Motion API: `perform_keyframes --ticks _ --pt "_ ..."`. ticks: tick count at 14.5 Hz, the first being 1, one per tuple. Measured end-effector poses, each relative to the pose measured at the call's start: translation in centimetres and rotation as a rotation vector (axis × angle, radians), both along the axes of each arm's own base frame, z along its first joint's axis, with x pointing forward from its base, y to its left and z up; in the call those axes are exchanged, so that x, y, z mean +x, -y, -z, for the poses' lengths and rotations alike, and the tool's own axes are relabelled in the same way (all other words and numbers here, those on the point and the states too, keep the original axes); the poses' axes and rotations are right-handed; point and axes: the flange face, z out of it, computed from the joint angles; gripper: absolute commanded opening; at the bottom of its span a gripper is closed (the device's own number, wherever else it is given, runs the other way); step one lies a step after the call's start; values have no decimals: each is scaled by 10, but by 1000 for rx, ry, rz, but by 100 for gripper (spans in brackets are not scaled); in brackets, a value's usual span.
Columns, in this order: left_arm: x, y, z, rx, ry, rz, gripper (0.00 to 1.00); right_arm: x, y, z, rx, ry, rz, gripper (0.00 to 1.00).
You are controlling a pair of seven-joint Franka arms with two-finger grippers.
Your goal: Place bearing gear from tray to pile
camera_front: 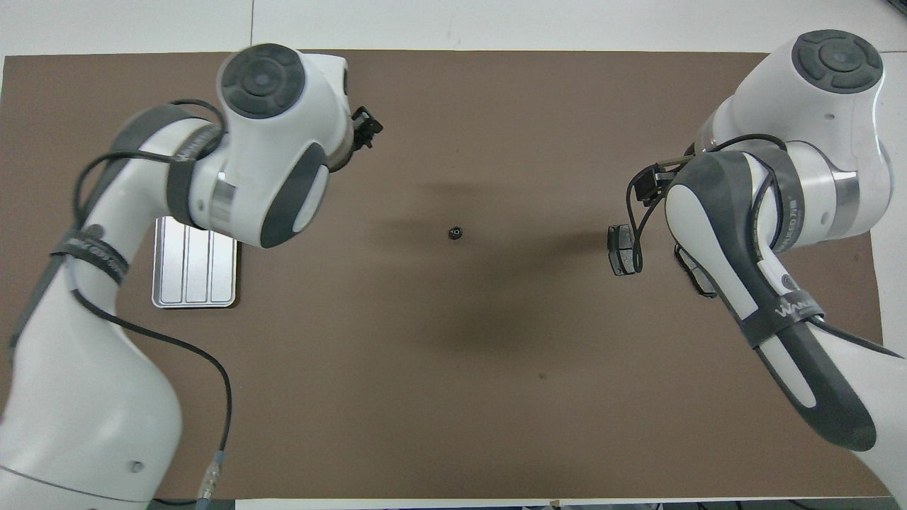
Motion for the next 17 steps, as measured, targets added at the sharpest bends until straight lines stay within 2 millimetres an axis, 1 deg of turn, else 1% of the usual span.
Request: perform_keyframes --ticks 1,3,4,5,6,8,10,11,12,13,14,15,17 --pt "6 -44 -19 10 -14 23 100 -3 -19 -2 -3 6 22 100" --pt "6 -114 -52 23 -41 83 100 -12 -63 -4 -10 21 79 99" --pt "3 -139 -65 26 -54 106 100 -16 -84 -6 -10 34 101 99" --pt "-2 -159 -76 28 -67 128 100 -21 -103 -7 -8 48 117 96" --pt "-8 -174 -87 29 -81 147 100 -25 -121 -7 -3 63 124 95" --pt "-24 -194 -109 28 -110 177 100 -31 -151 -6 12 98 132 93" --pt "-41 -217 -133 24 -132 215 100 -36 -177 -1 27 122 125 92" --pt "-51 -232 -145 22 -138 236 100 -41 -191 3 30 124 104 92" --pt "-61 -247 -154 18 -143 249 100 -48 -209 6 37 127 77 92" --pt "-69 -258 -161 15 -149 256 100 -57 -231 9 53 130 55 92" --pt "-76 -264 -164 11 -155 260 100 -65 -251 12 80 130 46 92" --pt "-79 -264 -165 9 -161 265 100 -71 -265 15 103 128 43 92" --pt "-84 -257 -167 6 -173 279 100 -73 -281 27 135 134 40 92"
